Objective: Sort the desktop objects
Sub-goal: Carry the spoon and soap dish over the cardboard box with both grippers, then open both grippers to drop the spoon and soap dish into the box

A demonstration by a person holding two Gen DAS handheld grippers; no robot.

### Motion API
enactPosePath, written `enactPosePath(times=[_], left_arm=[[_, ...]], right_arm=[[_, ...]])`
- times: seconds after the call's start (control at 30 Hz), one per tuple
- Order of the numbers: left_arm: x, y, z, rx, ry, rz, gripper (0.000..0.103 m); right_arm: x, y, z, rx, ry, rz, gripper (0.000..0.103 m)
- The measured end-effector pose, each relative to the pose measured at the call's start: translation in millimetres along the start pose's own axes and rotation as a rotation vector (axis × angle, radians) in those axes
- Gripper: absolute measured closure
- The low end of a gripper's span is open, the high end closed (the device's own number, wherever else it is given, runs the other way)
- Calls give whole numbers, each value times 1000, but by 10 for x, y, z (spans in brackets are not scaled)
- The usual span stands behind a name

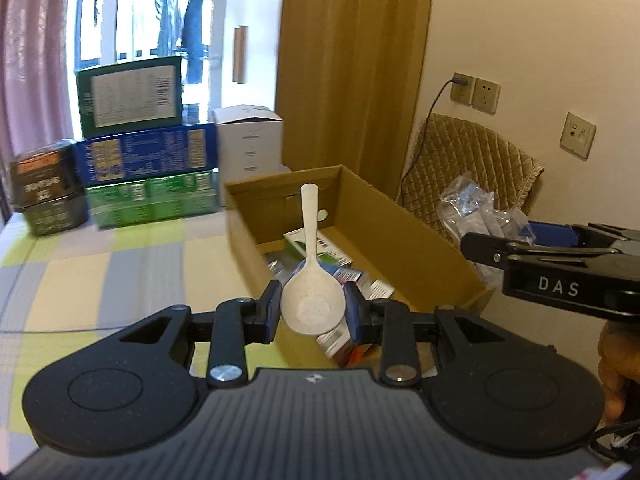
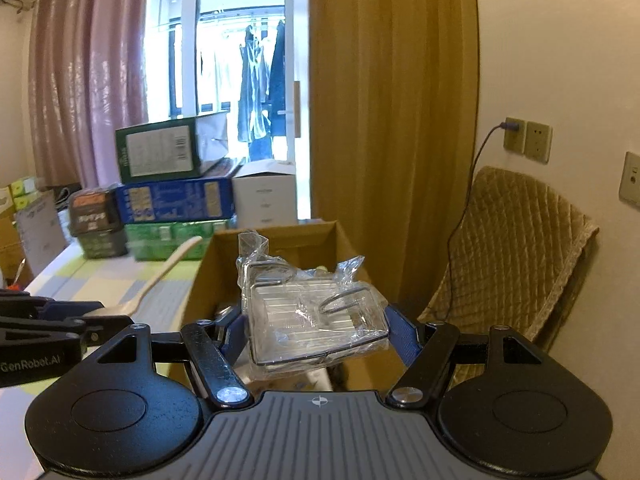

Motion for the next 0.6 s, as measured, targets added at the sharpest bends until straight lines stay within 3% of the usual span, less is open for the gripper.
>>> enactPosePath(times=[0.5,0.57,0.6], left_arm=[[944,469,73,-50,-14,-26,75],[1056,486,12,-70,-11,-37,53],[1073,490,-23,-78,-9,-34,52]], right_arm=[[806,88,293,-2,23,-77,34],[856,92,299,-2,21,-85,34],[874,94,304,-1,22,-88,34]])
Point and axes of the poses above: each gripper's, at about its wrist camera, not at the fingertips, and x roughly the way its jaws point, z to its right, y to its top, the point moved 4 cm from there along x, roughly the way its jaws point, and after that the axes turned 12 degrees about -x, right-handed, at the moved point
